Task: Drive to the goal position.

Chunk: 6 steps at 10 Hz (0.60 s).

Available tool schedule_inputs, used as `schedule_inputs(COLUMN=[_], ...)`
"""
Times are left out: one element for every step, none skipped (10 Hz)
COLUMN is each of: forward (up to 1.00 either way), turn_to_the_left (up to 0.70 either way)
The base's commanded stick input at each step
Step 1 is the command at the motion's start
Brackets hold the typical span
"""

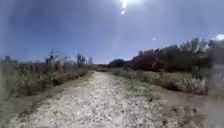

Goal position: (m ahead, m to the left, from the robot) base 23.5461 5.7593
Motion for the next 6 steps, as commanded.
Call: schedule_inputs(forward=[0.70, 0.70, 0.70, 0.70, 0.70, 0.70], turn_to_the_left=[0.00, 0.00, 0.00, 0.00, 0.00, 0.00])
